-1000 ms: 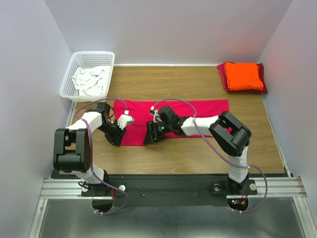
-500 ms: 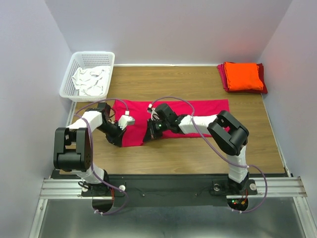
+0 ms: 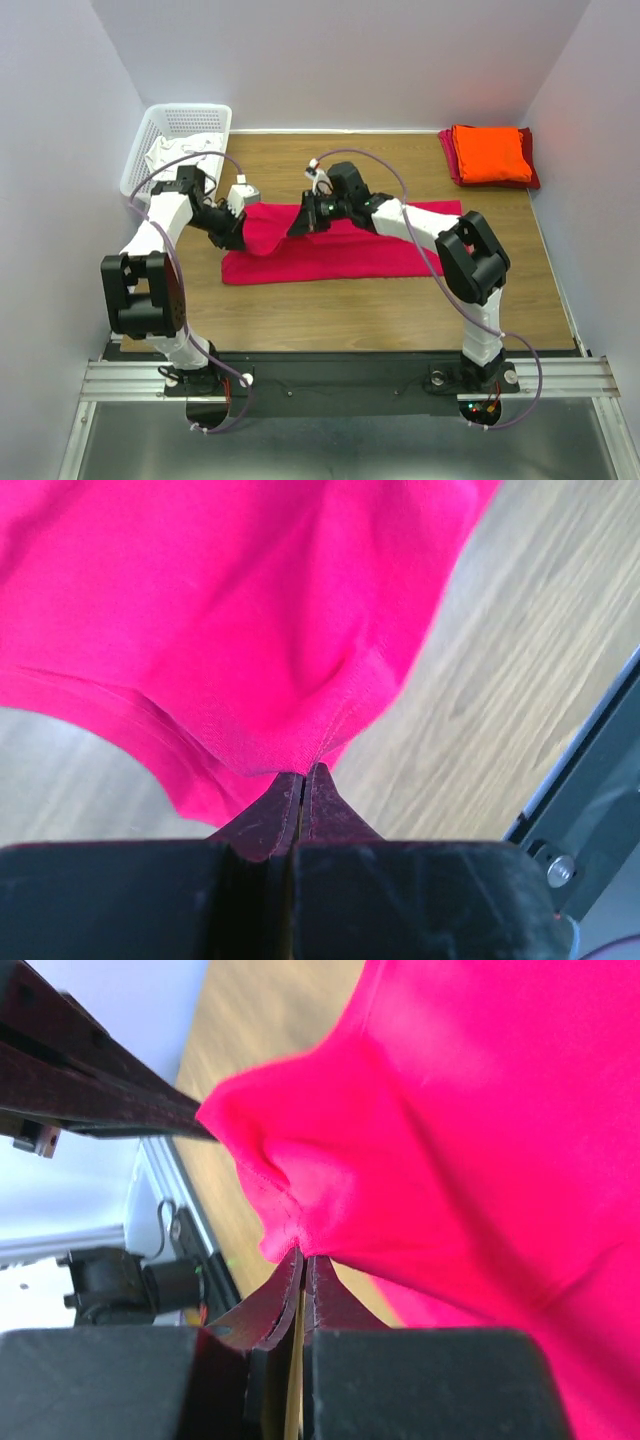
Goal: Fold and stack the t-shirts
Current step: Fold the tshirt
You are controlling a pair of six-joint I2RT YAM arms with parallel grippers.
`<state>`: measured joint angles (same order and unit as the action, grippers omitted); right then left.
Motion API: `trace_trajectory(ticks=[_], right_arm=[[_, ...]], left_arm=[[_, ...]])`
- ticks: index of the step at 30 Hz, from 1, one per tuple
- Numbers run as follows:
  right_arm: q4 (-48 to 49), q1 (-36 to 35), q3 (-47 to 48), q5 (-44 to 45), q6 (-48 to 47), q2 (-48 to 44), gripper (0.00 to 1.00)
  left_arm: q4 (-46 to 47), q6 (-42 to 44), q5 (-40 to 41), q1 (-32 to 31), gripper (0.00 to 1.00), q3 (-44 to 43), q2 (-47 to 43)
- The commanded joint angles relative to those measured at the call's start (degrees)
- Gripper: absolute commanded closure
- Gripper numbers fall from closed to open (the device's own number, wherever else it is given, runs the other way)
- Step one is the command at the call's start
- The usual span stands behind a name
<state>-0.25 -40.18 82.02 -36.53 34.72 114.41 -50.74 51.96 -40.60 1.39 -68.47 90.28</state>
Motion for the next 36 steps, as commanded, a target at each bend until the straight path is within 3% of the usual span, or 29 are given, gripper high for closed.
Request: trace_trajectory(ticks=[1, 7, 14, 36], right_arm=[[0.34, 2.48, 5.86, -2.84, -3.60, 2.48, 0.99], [0.34, 4.15, 9.74, -4.77, -4.49, 7.58, 0.99], [0.43, 5.20, 10.36, -6.00, -4.40, 10.48, 0.99], [-3.44, 7.49, 3.33, -14.71, -1.76, 9.69, 1.00]], left_arm=[[1.51, -3.97, -4.57, 0.28, 1.00, -6.42, 3.75], [6.53, -8.37, -4.57, 0.63, 1.00, -13.96, 10.87], [8.47, -9.95, -3.70, 0.72, 1.00, -14.68, 14.31], [4.78, -13.38, -2.12, 0.99, 1.00, 3.25, 7.19]])
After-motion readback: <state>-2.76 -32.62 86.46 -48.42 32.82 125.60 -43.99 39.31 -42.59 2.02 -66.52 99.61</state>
